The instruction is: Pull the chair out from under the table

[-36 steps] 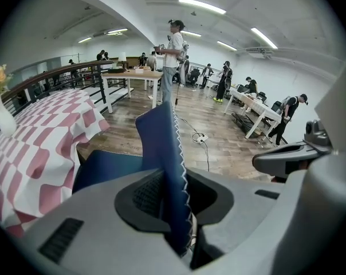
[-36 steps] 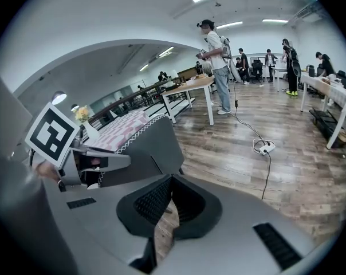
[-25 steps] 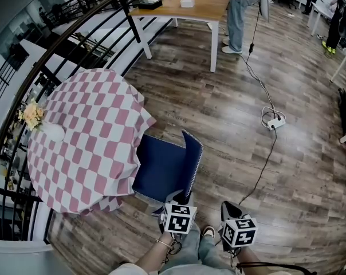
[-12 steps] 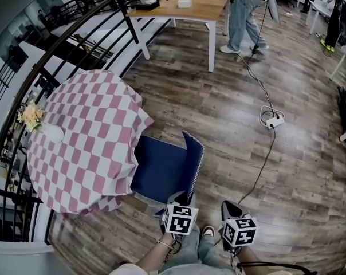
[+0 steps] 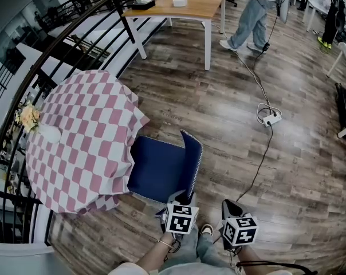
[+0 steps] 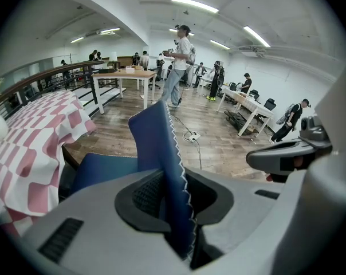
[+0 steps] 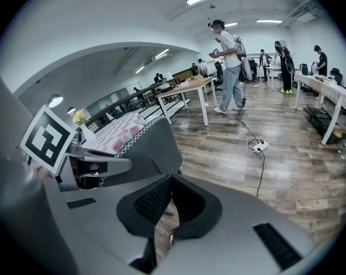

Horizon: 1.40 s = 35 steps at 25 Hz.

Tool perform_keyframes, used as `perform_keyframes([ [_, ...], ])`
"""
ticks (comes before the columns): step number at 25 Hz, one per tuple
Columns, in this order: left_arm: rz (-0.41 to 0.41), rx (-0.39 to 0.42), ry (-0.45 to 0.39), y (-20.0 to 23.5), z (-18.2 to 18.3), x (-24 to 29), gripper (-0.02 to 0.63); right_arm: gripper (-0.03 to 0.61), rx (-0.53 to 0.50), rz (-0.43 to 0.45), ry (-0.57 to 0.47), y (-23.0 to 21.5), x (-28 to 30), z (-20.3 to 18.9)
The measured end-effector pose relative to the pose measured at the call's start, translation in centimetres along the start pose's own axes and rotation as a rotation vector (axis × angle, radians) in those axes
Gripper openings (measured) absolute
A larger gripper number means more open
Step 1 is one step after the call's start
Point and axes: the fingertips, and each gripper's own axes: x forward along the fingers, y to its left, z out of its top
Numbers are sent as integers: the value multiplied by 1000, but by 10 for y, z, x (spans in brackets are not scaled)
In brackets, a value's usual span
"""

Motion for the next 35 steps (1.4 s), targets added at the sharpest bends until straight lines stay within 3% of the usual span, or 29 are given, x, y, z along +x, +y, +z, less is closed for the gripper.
perform_keyframes([
  [35,-69,23,15,-70,4,18,95,17,64,-55,-25,-43,-34,-15],
])
